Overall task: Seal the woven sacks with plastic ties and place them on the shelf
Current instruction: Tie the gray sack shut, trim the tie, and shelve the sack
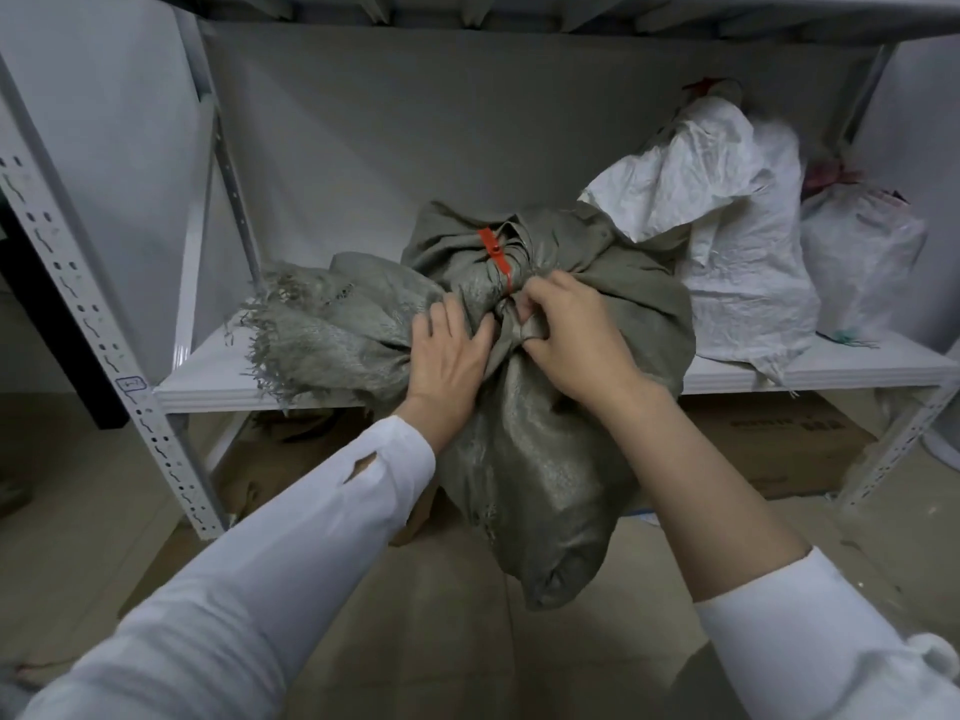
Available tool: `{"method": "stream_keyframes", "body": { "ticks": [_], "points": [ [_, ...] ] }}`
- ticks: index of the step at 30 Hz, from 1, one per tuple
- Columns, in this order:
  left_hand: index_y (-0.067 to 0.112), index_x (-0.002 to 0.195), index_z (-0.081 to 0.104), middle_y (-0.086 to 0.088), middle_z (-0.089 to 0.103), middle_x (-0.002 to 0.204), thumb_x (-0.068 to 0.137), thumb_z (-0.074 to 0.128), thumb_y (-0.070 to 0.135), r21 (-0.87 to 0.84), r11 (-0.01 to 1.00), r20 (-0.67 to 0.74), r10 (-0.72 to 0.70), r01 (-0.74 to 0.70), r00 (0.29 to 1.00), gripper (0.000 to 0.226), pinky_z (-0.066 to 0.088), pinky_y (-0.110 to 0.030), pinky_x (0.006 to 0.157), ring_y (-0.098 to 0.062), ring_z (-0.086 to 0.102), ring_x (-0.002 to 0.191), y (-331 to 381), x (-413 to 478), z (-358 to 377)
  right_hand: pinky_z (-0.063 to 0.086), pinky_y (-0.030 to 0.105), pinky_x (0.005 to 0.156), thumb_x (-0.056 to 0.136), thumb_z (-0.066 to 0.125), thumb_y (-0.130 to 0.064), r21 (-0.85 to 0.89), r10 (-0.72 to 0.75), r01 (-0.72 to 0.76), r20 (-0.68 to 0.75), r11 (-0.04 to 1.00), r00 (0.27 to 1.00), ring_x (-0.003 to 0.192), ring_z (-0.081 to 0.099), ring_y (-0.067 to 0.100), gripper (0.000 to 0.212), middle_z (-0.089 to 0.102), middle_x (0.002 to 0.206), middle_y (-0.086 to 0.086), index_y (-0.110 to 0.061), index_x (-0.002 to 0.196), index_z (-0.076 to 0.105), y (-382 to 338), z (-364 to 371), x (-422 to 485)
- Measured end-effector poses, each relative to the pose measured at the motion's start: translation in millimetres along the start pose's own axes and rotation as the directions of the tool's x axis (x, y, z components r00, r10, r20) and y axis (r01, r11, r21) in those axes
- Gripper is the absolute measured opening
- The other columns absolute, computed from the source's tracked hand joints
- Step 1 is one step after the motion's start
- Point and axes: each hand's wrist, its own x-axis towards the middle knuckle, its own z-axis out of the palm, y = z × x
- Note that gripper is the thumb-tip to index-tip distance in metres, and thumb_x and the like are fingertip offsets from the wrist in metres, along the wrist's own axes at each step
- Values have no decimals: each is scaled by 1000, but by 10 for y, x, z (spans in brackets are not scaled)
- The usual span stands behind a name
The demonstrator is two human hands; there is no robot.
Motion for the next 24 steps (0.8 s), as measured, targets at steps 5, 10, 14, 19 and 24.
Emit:
{"method": "stream_keyframes", "body": {
  "ticks": [5,10,14,19,24],
  "points": [
    [22,131,36,-25,31,139,86,58,37,12,999,65,-54,53,996,52,34,-43,96,-34,40,119,74,34,57,41,33,98,69,80,-45,-53,88,-75,307,996,948,121,45,21,67,42,131,2,-24,124,49,-30,-135,-316],
    [22,126,41,-20,36,130,62,74,61,47,996,157,-77,71,985,82,36,-39,92,-30,42,111,108,88,-48,29,60,110,47,81,-71,-353,499,-375,388,857,775,146,6,39,142,-7,161,9,-38,149,-12,-3,-113,-666],
    [23,126,42,-18,37,125,57,76,64,38,998,176,-63,57,982,88,36,-39,93,-30,42,109,76,78,-96,31,50,113,51,84,-65,-118,738,-784,445,610,507,143,19,40,143,-1,159,12,-28,151,-12,302,-33,-857],
    [22,132,37,-19,34,128,60,75,62,-56,998,254,11,4,967,91,35,-41,98,-34,40,114,29,39,-167,42,41,98,82,72,-39,279,811,-868,324,410,487,114,51,31,49,53,126,14,-8,112,47,536,152,-1001],
    [27,146,26,-25,27,138,71,69,49,-287,957,344,136,-34,929,90,33,-47,105,-43,34,125,-121,0,-272,38,31,81,98,49,-21,425,875,-834,166,353,455,99,53,29,19,55,97,11,-5,90,57,474,211,-900]
  ]
}}
